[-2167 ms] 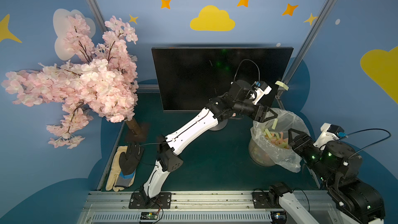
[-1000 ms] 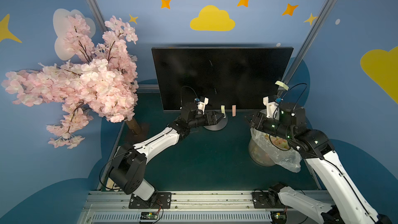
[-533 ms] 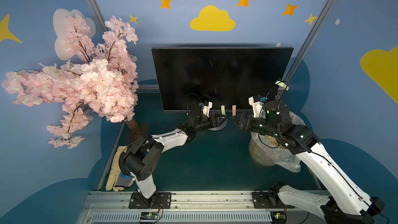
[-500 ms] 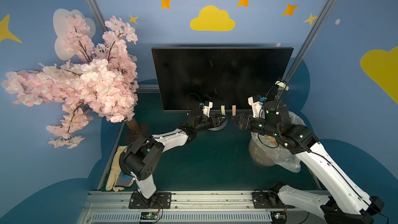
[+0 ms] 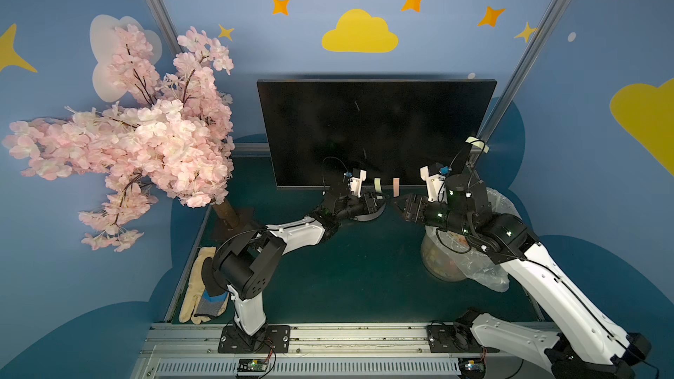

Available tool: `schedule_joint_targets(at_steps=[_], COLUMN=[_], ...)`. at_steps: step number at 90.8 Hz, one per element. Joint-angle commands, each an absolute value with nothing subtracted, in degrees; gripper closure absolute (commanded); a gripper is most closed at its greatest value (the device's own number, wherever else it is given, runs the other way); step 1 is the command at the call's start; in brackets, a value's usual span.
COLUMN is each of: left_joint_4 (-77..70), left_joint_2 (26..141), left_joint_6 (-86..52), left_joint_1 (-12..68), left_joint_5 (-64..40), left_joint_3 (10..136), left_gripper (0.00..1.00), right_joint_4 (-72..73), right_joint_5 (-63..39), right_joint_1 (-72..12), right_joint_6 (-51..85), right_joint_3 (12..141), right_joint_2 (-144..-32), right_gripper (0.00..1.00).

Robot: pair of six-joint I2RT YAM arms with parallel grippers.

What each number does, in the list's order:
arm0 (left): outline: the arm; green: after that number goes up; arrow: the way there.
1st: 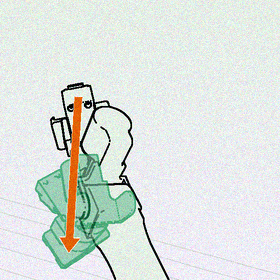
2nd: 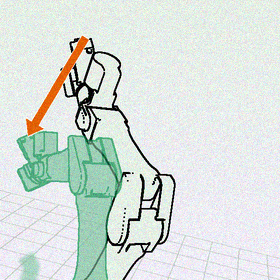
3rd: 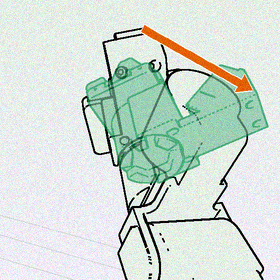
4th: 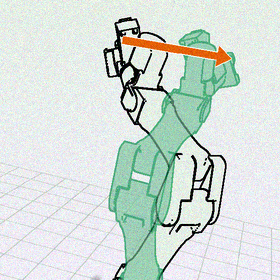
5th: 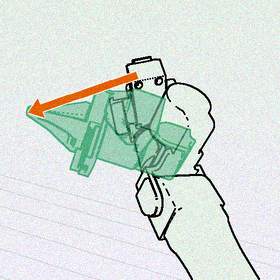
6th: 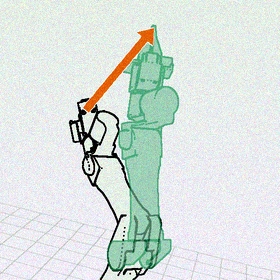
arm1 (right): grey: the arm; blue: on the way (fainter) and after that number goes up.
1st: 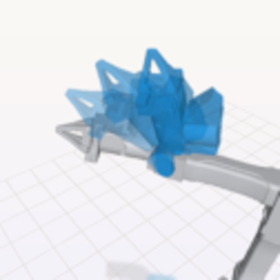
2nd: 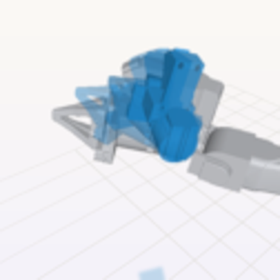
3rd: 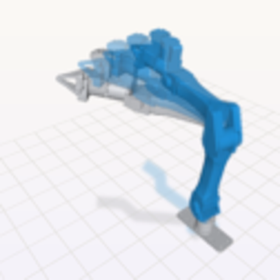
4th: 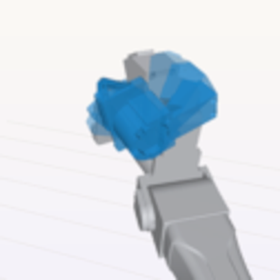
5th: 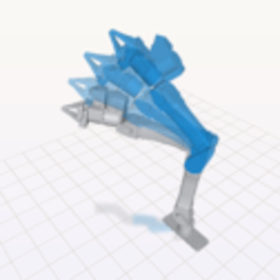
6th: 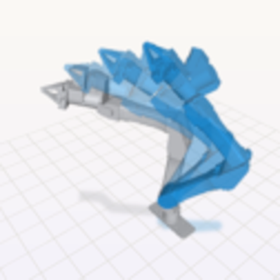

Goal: Remove the sticky note from the monitor
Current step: Tear off the sticky note from the monitor.

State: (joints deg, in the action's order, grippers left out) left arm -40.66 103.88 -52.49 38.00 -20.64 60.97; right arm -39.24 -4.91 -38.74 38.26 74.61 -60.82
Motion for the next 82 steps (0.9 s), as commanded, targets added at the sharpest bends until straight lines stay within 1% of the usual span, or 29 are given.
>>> schedule_joint_targets(at_steps=[1, 11, 28, 82], left_joint_4=[-41.0, -41.0, -41.0, -40.2], left_joint_2=[104.7, 104.3, 103.5, 97.5], left_joint_6=[-52.8, -52.7, -52.7, -52.6], left_joint_1=[37.3, 37.4, 37.4, 38.6], left_joint_5=[-17.6, -16.9, -16.4, -17.4], left_joint_3=[61.6, 61.1, 60.1, 55.6], left_gripper=[0.69, 0.81, 0.97, 0.97], right_joint_4=[-38.8, -38.9, -39.3, -39.3], right_joint_5=[-3.6, -3.5, -3.1, -1.8], right_joint_1=[-38.9, -38.9, -38.8, -38.3], right_joint_6=[37.2, 37.1, 37.0, 37.5], right_joint_3=[74.0, 74.0, 73.5, 71.6], right_joint_2=[-59.5, -59.3, -58.5, -56.9], right_gripper=[0.42, 0.42, 0.42, 0.42])
